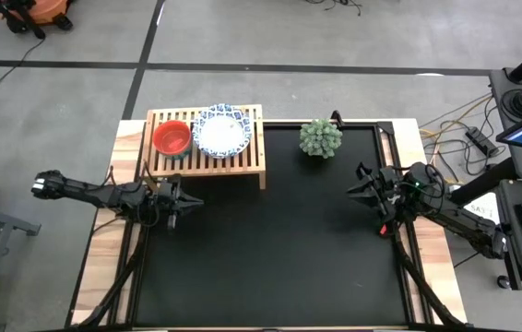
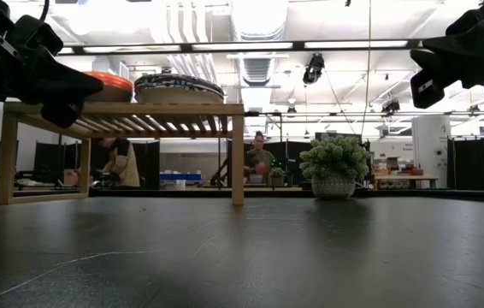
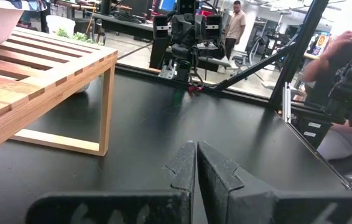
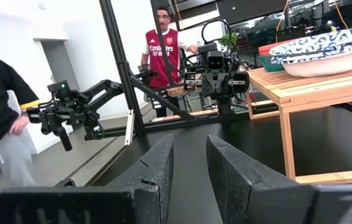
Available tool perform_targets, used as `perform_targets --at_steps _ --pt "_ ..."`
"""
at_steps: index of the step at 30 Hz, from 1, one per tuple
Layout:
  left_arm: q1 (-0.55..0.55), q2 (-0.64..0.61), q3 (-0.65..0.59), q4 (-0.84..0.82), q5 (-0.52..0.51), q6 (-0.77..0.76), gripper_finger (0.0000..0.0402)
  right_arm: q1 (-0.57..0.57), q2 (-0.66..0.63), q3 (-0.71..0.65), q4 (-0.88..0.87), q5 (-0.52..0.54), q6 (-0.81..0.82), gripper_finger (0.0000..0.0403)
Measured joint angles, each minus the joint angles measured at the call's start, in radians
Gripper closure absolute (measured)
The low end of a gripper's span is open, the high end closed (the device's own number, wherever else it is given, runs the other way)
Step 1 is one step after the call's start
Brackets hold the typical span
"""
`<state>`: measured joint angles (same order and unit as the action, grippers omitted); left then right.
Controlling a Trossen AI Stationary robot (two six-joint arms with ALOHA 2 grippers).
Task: Place and stack bowls onto a shelf
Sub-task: Return to Home Position
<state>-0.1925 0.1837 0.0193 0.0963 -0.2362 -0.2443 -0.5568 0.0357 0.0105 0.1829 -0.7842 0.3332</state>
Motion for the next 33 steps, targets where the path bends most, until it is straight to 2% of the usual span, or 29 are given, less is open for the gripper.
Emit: perform_targets --at_steps 12,25,33 --pt "0.0 0.0 0.0 0.0 0.0 0.0 0.0402 0.0 0.0 0.0 0.0 0.0 0.0 0.033" --pt "0.0 0.0 0.0 0.0 0.0 0.0 0.0402 0.0 0.0 0.0 0.0 0.0 0.0 0.0316" --pt "0.0 0.0 0.0 0.0 0.0 0.0 0.0402 0.0 0.0 0.0 0.0 0.0 0.0 0.0327"
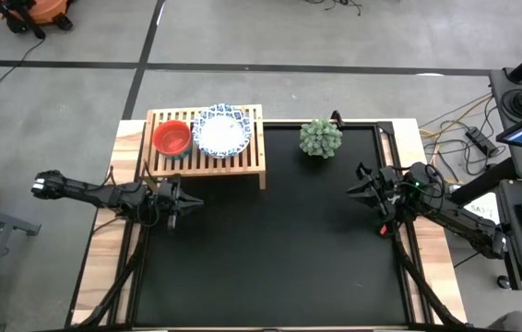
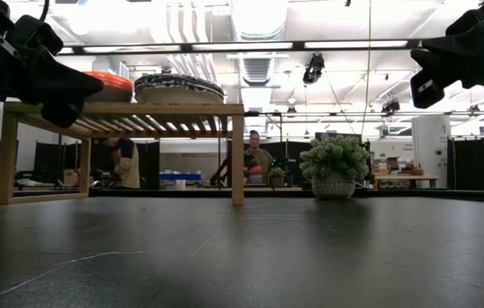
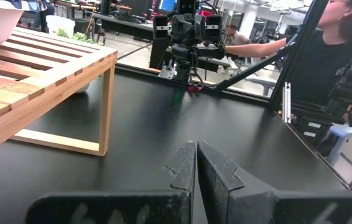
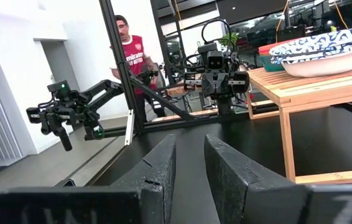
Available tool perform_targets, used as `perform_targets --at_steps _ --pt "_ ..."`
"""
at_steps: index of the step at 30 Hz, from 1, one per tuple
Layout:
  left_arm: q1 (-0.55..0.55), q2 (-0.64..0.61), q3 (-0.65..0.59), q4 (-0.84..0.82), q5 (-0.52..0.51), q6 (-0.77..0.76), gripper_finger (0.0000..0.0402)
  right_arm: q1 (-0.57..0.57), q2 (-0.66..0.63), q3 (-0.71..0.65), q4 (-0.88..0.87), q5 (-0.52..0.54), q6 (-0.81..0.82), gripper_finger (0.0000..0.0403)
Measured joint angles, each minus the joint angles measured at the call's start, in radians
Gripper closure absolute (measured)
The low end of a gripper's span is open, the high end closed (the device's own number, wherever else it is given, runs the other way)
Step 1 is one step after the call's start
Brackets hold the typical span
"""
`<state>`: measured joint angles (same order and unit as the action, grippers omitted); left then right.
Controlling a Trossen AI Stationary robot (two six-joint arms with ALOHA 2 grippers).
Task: Place and stack bowls onto a shelf
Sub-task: Return to Home Position
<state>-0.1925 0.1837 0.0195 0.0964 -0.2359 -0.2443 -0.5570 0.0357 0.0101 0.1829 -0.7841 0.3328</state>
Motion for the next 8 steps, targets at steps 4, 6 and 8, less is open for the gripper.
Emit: perform_targets --at_steps 4,6,8 --pt "0.0 0.0 0.0 0.0 0.0 0.0 0.0402 0.0 0.0 0.0 0.0 0.0 0.0 0.0331" --pt "0.0 0.0 0.0 0.0 0.0 0.0 0.0402 0.0 0.0 0.0 0.0 0.0 0.0 0.0332" --pt "0.0 0.0 0.0 0.0 0.0 0.0 0.0402 0.0 0.0 0.0 0.0 0.0 0.0 0.0332"
